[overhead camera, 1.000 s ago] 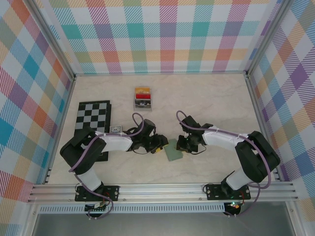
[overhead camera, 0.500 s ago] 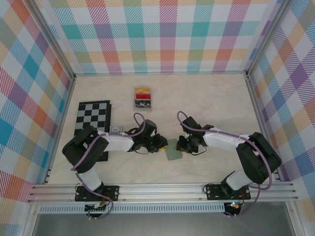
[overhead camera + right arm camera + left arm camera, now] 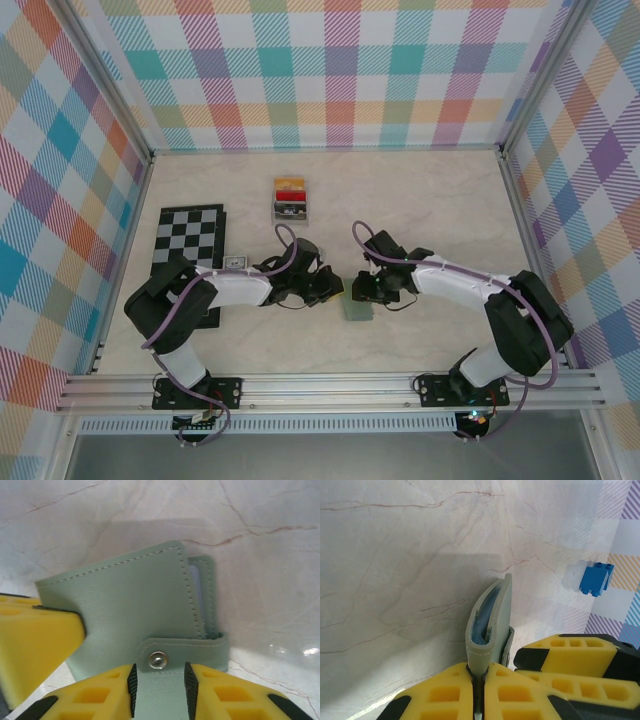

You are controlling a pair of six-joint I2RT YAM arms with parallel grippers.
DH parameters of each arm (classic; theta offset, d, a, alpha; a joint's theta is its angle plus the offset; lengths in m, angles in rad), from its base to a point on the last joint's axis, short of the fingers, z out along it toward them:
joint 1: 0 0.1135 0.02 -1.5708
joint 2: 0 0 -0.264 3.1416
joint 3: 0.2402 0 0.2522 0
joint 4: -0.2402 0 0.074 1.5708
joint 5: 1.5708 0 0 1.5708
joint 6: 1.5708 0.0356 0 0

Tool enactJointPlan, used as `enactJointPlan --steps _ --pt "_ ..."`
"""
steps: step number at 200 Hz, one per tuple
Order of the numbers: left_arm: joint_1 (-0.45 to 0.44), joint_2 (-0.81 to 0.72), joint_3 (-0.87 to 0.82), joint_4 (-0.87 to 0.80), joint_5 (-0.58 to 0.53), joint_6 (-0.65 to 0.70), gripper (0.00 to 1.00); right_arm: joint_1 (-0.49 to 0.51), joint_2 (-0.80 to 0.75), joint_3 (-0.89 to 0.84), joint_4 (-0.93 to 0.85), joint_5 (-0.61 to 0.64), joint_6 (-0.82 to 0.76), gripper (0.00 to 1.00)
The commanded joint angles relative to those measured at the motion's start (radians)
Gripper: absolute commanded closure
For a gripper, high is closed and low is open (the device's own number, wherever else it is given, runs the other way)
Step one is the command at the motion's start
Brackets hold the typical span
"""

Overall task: Put the credit cards into the card holder
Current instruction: Open the button on the card holder.

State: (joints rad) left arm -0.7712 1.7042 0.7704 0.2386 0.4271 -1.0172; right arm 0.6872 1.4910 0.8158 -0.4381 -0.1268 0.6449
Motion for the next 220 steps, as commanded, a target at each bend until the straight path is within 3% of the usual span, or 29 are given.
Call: enactJointPlan --steps 1,49,59,76,100,152,220 --pt "-0.015 -0.032 0.024 -0.002 0.017 0.018 0.93 0.02 0.024 0.033 -0.009 0.011 -0.042 0.64" --pt "-0.015 -0.043 0.026 0.013 0.031 0.017 0.95 0.045 0.102 0.05 -0.035 0.081 -0.06 0.54" --pt "-0.015 -0.048 0.032 0.001 0.033 0.023 0.95 0.056 0.121 0.065 -0.076 0.155 -0.047 0.56" --pt "-0.015 -0.052 0.039 -0.03 0.032 0.043 0.97 0.064 0.148 0.082 -0.146 0.28 -0.014 0.69" --pt "-0.014 -0.057 0.038 -0.095 0.032 0.081 1.0 0.065 0.141 0.072 -0.191 0.372 0.019 0.78" --pt "-0.013 -0.058 0.024 -0.224 0.022 0.178 1.0 0.027 0.1 0.05 -0.177 0.348 0.012 0.84" --pt "-0.009 -0.046 0.023 -0.231 0.021 0.196 1.0 -0.025 0.07 0.024 -0.172 0.322 -0.02 0.84"
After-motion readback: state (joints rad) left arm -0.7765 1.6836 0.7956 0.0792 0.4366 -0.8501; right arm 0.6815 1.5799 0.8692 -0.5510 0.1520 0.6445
